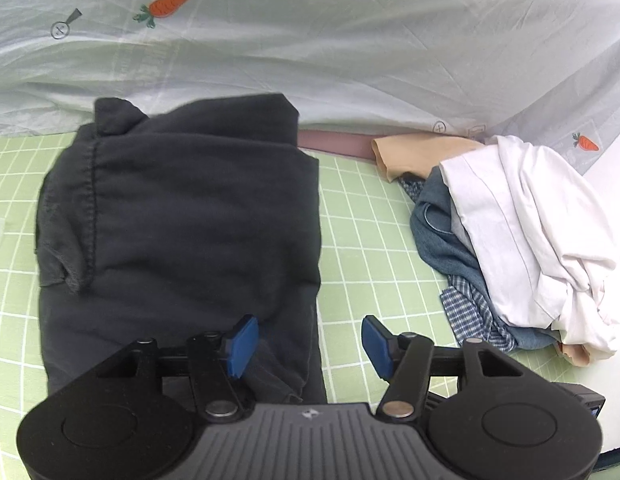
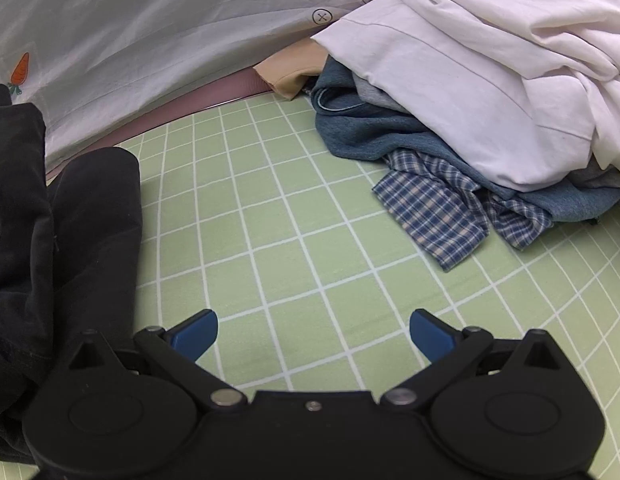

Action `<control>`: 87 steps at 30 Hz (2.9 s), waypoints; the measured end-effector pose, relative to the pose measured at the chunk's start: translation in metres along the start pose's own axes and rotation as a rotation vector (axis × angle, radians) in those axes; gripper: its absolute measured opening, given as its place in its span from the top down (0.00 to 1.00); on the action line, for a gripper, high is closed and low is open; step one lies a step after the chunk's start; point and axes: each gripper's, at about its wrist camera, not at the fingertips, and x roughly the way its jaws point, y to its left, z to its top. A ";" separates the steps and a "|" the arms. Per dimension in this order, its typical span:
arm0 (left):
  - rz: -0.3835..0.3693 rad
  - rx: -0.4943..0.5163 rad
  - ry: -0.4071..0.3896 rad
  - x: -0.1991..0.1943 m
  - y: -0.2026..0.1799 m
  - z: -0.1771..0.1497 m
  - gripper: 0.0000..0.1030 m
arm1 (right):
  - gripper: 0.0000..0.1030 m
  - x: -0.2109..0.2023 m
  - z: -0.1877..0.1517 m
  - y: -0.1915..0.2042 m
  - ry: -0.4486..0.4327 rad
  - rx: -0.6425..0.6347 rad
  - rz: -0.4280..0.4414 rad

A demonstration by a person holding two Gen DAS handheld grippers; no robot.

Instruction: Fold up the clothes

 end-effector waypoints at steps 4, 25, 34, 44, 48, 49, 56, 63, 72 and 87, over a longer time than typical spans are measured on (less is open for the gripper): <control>0.084 -0.013 -0.056 -0.028 0.023 0.006 0.38 | 0.00 -0.009 0.010 0.014 -0.030 -0.011 0.032; 0.367 -0.113 0.086 -0.001 0.126 -0.016 0.24 | 0.00 -0.005 0.057 0.124 -0.018 -0.163 0.460; 0.352 -0.147 0.098 0.005 0.133 -0.019 0.20 | 0.16 0.022 0.059 0.124 0.125 -0.028 0.599; 0.391 -0.093 0.091 0.008 0.119 -0.018 0.23 | 0.85 0.018 0.058 0.091 0.143 0.116 0.645; 0.384 -0.065 0.092 0.008 0.110 -0.017 0.27 | 0.90 0.009 0.056 0.077 0.126 0.163 0.695; 0.371 -0.060 0.094 0.007 0.107 -0.016 0.27 | 0.90 0.006 0.055 0.072 0.124 0.181 0.709; 0.256 0.032 0.166 0.027 0.076 -0.027 0.24 | 0.91 0.012 0.045 0.040 0.121 0.242 0.568; 0.326 0.131 0.185 0.043 0.053 -0.033 0.19 | 0.88 0.026 0.044 0.057 0.142 0.097 0.365; 0.334 -0.012 0.084 0.008 0.079 0.004 0.19 | 0.70 -0.021 0.062 0.068 -0.075 -0.007 0.327; 0.235 -0.095 0.093 0.073 0.118 0.042 0.04 | 0.84 0.061 0.076 0.132 -0.019 -0.147 0.286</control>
